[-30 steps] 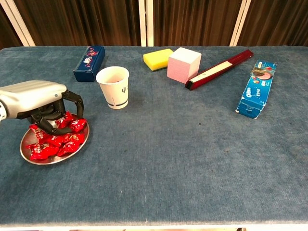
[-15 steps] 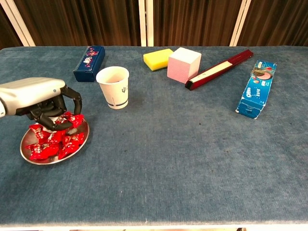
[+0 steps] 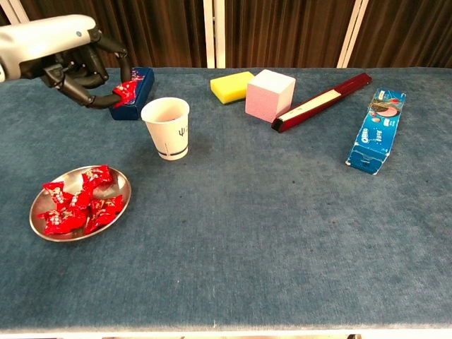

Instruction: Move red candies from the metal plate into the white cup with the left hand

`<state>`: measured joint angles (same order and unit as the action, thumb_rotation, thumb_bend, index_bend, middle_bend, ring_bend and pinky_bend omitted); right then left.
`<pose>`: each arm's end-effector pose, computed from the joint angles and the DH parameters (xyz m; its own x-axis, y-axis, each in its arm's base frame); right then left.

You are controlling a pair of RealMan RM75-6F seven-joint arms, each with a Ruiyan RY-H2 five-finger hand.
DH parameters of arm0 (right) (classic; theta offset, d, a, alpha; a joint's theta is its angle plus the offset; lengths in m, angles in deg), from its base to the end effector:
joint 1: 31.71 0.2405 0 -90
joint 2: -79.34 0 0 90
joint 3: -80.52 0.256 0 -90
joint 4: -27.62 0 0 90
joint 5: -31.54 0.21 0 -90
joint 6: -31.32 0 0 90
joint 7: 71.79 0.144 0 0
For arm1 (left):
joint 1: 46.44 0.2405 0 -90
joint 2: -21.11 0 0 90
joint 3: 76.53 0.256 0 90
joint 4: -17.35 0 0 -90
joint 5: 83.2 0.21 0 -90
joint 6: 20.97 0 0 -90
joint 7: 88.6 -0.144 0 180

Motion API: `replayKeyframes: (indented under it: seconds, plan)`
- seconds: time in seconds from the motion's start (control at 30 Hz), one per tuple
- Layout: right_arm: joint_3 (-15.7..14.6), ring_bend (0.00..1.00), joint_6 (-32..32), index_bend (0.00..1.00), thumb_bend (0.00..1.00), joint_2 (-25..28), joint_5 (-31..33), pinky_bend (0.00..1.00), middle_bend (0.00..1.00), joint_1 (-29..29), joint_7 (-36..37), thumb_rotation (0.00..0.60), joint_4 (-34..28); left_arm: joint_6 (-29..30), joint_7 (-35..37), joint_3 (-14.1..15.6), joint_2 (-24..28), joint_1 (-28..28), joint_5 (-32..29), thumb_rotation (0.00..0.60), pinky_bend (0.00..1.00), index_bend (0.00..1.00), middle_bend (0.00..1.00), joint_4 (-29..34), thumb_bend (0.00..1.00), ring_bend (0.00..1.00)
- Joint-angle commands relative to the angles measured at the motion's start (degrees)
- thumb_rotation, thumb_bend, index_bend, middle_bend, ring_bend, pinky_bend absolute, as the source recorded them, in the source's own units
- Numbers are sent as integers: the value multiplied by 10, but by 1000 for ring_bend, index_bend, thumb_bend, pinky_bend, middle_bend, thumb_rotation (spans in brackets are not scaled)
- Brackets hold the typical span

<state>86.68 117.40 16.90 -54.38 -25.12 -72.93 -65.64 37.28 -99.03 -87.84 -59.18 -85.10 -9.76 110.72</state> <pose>-0.2979 -0.2016 0.1775 0.4178 0.0863 0.9044 -0.9057 -0.0388 0.4221 -0.1379 0.3299 0.0317 0.3373 0.2078 0.9182 0.8722 -0.4361 -0.2217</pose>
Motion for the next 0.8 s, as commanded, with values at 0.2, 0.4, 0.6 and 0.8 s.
replayKeyframes:
  seconds: [0.2, 0.4, 0.6, 0.8]
  plan:
    - [0, 0, 3, 0, 110, 1, 6, 0, 14, -6, 12, 600, 9, -71, -30, -42, -43, -66, -110, 600, 844, 573, 926, -42, 368, 864]
    - [0, 0, 0, 0, 110, -1, 9, 0, 15, -5, 19, 600, 16, -78, -44, -41, -62, -82, -142, 600, 844, 541, 926, -61, 350, 863]
    - [1, 0, -4, 0, 110, -1, 9, 0, 15, -3, 20, 600, 18, -65, -56, -34, -70, -83, -160, 600, 844, 374, 926, -66, 233, 864]
    - [2, 0, -4, 0, 110, 0, 9, 0, 14, -2, 20, 600, 17, -32, -48, -17, -50, -59, -141, 600, 844, 347, 926, -44, 217, 864]
